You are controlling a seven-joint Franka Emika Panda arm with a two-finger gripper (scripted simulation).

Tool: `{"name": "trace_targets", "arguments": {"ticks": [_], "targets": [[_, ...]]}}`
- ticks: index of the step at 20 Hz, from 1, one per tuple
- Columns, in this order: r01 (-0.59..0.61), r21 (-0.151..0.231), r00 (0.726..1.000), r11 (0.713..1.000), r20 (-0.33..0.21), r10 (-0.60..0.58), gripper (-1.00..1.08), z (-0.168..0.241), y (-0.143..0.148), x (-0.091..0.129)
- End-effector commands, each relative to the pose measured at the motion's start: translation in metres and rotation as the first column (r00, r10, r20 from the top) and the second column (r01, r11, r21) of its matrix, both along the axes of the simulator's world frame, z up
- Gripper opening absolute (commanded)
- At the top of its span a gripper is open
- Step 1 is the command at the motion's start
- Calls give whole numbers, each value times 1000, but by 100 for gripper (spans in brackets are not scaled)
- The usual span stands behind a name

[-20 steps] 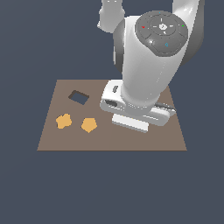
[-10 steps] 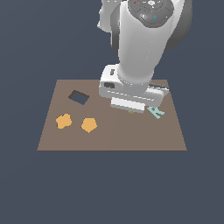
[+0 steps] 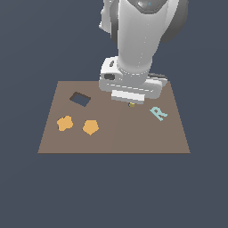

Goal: Insert a designated object into the corresponding slot on a board.

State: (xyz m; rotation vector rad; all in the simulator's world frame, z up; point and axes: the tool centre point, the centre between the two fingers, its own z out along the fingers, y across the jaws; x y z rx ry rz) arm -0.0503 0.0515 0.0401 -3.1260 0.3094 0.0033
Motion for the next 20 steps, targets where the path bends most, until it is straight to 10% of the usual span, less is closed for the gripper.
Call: {"name": "trace_targets", "arguments": {"ticks": [1,12,13,20], "targets": [[-5,0,1000,1000,1,5,-100,0,-1,-4],[-8,0,1000,1000,0,8,-100,-9,-2,-7],[-8,0,1000,1000,0,8,100,-9,-2,-7],[-8,0,1000,1000,0,8,100,-9,-2,-7]]}}
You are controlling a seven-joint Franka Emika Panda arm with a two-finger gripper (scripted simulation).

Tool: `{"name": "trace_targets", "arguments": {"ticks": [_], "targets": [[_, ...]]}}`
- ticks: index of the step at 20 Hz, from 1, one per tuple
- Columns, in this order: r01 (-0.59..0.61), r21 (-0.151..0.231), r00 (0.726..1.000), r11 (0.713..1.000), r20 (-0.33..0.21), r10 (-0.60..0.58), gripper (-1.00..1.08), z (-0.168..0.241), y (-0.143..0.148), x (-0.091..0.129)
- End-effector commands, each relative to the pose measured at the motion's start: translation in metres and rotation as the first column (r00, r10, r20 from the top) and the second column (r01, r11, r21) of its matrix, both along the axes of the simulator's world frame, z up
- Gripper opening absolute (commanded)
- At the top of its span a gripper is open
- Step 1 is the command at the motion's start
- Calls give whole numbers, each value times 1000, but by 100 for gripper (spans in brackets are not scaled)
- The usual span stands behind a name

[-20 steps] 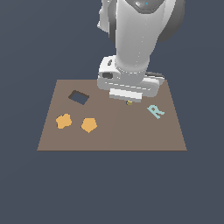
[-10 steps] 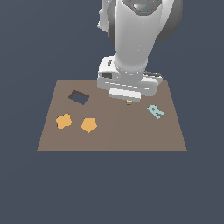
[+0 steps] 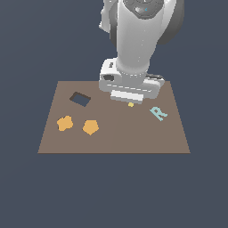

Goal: Insert a designated object into the corresponding slot on a board.

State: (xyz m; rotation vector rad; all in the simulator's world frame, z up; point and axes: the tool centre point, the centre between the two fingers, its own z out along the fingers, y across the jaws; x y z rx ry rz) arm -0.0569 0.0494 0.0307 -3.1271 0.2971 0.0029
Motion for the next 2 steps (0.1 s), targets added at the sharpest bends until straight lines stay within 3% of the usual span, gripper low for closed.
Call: {"name": "trace_targets", "arguments": {"ticks": [1,2], "targets": [[0,0,1000,1000,0,0,100,0,0,0],[0,0,1000,1000,0,0,100,0,0,0]]}}
